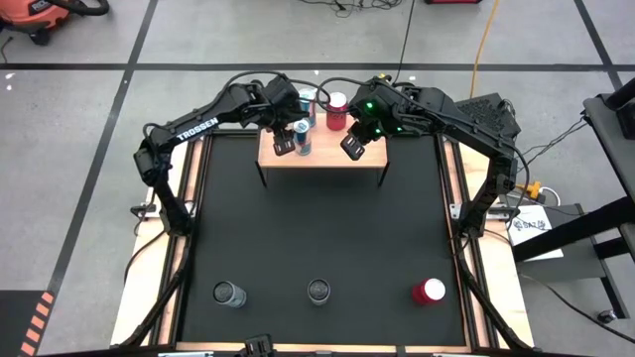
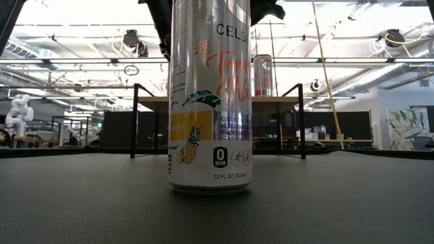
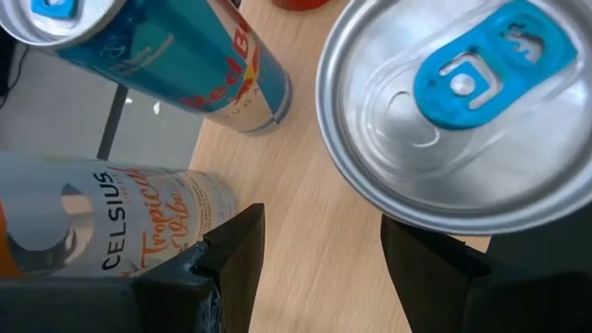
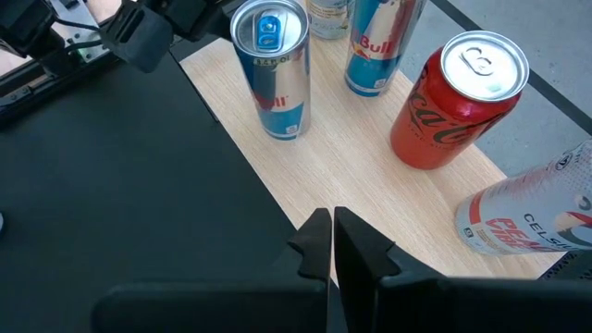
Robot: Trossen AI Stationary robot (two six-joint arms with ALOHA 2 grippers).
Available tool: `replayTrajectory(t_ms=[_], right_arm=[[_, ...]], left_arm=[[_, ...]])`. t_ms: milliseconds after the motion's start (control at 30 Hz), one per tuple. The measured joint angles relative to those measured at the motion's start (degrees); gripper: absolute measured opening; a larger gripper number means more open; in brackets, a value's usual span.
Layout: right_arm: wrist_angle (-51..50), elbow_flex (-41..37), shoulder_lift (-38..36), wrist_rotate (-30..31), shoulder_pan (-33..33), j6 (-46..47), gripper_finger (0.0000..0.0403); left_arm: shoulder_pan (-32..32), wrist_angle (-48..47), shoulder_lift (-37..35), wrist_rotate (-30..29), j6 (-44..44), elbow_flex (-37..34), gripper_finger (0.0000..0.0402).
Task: Place canned beverage on shelf
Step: Put the blue soda can on the shelf
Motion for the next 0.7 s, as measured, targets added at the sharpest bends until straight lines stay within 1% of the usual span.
replayTrajectory(t_ms=[200,333,700], right_arm=[[0.0,0.0,0.0,0.0,0.01,0.0,0.0],[0.0,0.0,0.0,0.0,0.01,0.0,0.0],[0.0,0.0,0.0,0.0,0.01,0.0,0.0]], left_arm=[[0.0,0.03,0.0,0.08,0.06,0.0,0.0216],[0.0,0.03,0.0,1.44,0.07,0.0,0.0216],[-0.11,1.11,0.0,1.77,0.06,0.0,0.0216]])
